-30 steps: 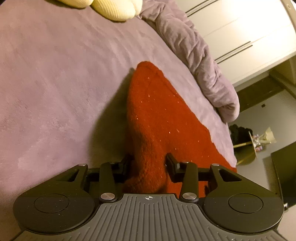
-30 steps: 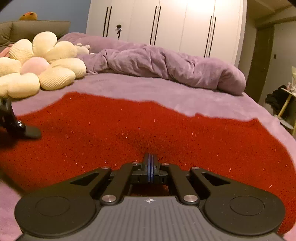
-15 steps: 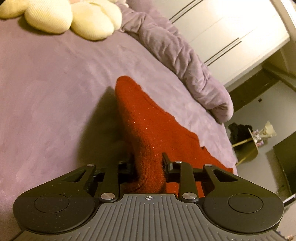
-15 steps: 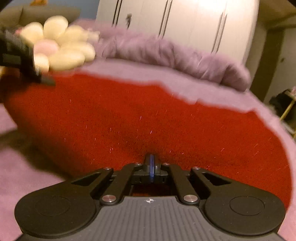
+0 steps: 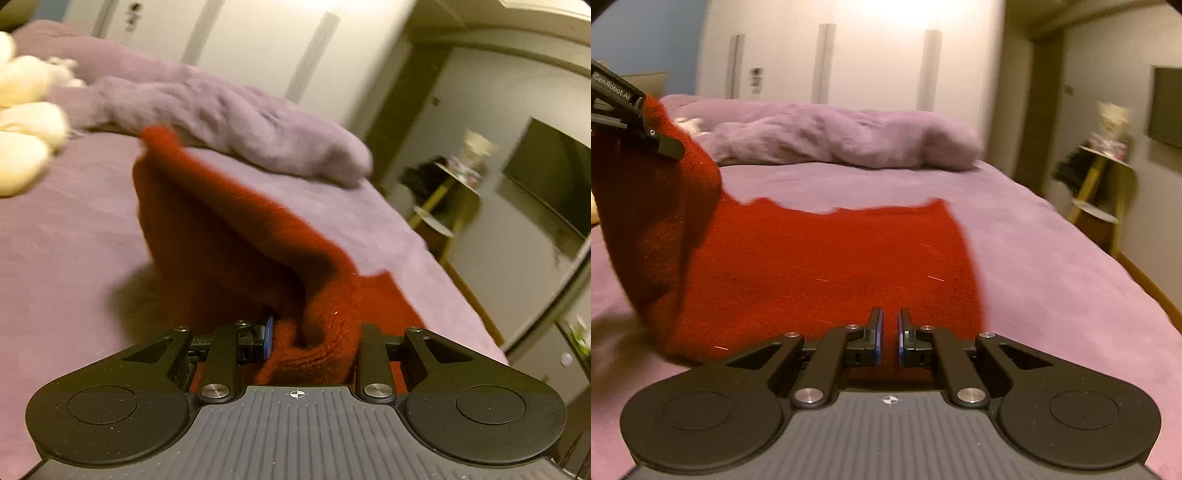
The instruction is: Fold small clothes
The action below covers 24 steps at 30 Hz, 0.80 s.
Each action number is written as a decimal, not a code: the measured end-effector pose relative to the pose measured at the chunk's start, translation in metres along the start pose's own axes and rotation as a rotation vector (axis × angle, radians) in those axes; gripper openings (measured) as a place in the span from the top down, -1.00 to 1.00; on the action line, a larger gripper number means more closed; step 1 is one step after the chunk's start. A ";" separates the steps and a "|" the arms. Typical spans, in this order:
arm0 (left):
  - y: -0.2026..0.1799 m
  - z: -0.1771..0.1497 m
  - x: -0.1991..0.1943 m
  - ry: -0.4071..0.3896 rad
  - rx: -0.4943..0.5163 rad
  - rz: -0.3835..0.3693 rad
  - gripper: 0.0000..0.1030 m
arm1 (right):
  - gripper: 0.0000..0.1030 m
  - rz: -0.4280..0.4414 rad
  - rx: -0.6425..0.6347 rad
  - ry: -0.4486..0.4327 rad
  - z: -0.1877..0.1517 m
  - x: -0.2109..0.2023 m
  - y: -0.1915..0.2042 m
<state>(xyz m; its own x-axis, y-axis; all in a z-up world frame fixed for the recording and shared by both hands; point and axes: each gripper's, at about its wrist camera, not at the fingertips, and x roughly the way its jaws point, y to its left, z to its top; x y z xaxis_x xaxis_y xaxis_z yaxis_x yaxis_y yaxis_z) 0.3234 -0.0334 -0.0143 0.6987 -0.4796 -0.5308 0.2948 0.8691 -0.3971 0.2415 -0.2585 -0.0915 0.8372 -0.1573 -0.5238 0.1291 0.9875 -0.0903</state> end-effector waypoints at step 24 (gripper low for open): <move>0.088 -0.056 -0.019 0.076 -0.323 0.031 -0.50 | 0.30 0.369 0.363 -0.002 0.077 0.013 -0.028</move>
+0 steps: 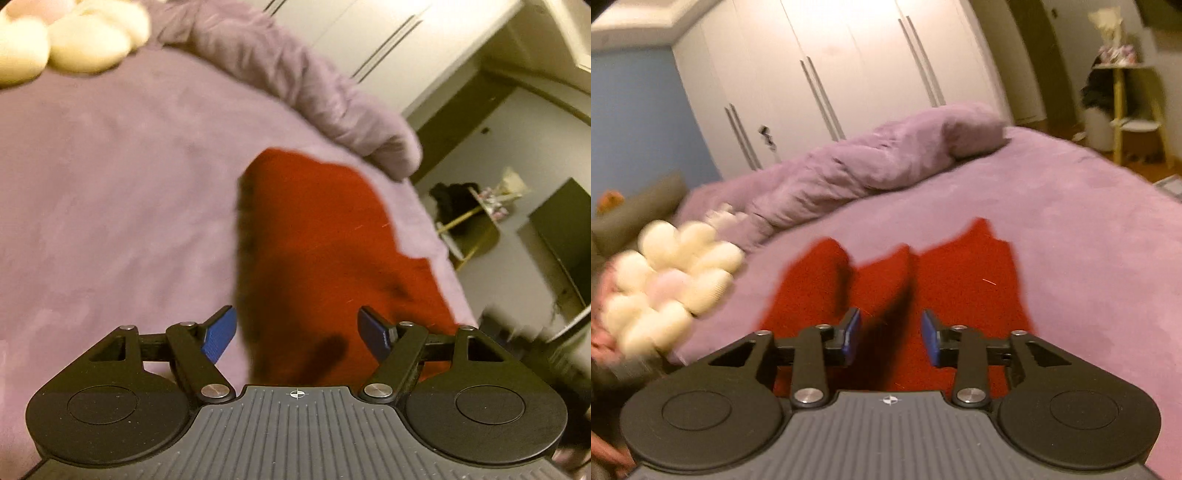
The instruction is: Fold small clothes
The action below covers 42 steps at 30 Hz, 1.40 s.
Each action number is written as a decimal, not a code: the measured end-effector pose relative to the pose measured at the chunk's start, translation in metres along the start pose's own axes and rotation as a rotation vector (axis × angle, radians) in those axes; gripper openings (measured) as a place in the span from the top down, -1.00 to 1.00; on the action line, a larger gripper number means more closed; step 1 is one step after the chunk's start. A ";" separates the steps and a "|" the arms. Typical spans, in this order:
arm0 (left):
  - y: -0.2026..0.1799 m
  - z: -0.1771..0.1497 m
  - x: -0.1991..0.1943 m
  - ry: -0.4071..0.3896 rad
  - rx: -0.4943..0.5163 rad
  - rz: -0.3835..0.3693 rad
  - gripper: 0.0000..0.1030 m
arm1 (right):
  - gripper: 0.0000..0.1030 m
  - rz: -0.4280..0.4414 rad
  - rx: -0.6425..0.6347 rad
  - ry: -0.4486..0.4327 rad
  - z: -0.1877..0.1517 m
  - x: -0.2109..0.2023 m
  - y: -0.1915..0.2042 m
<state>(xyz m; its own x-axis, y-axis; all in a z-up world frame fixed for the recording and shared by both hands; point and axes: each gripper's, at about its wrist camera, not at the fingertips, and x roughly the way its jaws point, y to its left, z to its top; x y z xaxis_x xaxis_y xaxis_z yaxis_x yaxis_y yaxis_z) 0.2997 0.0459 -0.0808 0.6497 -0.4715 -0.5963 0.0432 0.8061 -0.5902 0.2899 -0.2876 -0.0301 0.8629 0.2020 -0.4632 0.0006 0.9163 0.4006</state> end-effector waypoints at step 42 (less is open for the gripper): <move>-0.036 0.004 0.066 0.071 0.107 0.072 -0.56 | 0.41 0.114 0.017 0.268 -0.003 0.110 -0.009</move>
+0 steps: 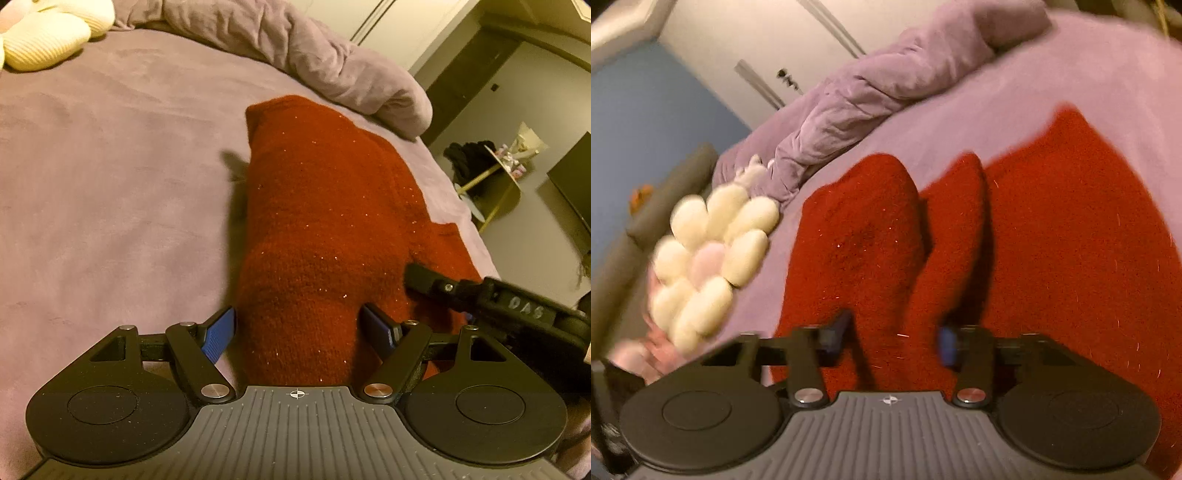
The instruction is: Fold small clothes
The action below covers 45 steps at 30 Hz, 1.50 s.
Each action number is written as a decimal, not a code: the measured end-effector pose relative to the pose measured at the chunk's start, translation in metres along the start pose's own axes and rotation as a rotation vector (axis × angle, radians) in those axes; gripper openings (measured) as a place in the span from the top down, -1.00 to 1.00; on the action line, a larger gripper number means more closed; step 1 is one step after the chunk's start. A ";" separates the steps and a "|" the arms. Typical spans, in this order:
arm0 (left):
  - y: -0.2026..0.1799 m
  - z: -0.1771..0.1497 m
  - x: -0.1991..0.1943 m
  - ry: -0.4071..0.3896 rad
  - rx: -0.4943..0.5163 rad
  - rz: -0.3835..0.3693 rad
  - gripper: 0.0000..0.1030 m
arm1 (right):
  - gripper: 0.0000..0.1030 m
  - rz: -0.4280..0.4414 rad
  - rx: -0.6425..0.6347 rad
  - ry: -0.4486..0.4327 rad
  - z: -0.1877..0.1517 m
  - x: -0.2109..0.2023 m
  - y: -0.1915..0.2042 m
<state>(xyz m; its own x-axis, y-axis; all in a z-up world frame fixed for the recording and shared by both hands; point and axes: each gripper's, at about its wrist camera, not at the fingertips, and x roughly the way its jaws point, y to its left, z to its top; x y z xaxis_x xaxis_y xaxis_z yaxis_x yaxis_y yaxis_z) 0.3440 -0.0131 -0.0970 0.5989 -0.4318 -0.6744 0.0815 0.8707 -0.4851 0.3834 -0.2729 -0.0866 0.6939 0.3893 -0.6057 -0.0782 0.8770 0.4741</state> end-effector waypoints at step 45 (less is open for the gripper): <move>-0.036 -0.032 -0.051 0.047 0.140 0.090 -0.55 | 0.69 -0.246 -0.349 -0.215 -0.009 -0.046 0.040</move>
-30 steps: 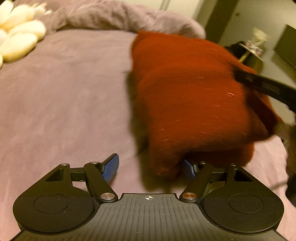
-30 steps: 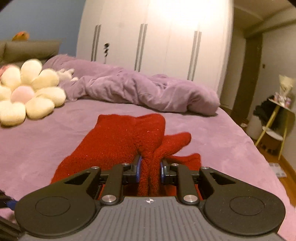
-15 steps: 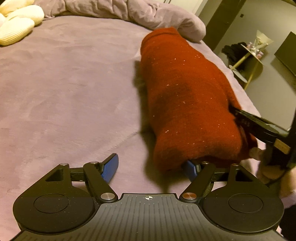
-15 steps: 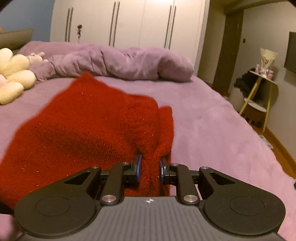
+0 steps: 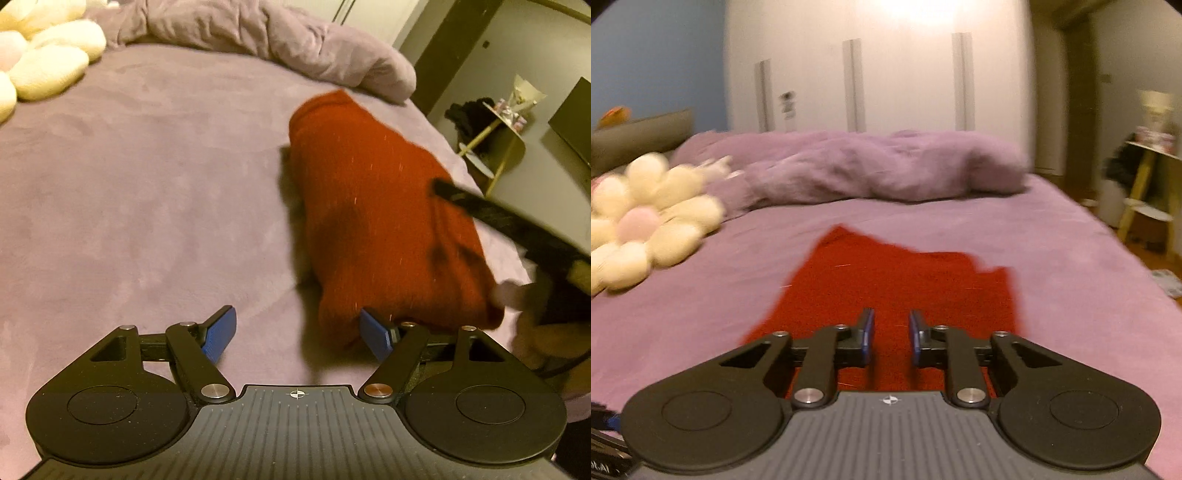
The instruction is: Fold small clothes
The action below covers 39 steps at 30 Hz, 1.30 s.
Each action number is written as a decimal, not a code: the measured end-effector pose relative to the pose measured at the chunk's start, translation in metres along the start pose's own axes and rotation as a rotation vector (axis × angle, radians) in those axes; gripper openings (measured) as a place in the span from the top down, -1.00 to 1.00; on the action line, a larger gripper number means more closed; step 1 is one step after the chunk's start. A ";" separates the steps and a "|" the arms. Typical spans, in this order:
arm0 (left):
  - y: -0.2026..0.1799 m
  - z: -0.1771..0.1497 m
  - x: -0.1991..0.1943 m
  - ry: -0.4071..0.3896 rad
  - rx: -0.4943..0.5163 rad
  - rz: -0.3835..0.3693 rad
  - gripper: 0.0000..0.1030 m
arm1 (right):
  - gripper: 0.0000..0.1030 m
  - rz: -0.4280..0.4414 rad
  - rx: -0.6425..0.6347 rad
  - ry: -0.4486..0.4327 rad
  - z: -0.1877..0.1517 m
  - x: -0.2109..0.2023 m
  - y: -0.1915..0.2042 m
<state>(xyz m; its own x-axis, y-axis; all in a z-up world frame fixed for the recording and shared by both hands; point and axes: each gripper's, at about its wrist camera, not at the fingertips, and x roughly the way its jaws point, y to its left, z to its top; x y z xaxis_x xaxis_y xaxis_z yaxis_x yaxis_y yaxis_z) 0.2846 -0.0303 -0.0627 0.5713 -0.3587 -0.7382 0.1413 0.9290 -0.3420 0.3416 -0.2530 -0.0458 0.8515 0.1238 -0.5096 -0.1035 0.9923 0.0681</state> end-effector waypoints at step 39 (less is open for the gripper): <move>-0.079 0.065 0.108 -0.088 0.162 0.110 -0.72 | 1.00 -0.220 -0.069 -0.039 -0.053 0.044 -0.078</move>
<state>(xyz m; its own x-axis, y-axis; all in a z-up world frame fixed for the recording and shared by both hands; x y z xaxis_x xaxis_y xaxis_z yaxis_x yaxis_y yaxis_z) 0.3873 -0.1361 -0.0778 0.6575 -0.2518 -0.7101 0.1986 0.9671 -0.1591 0.3604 -0.3245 -0.1190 0.8765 -0.0946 -0.4720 0.0533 0.9936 -0.1001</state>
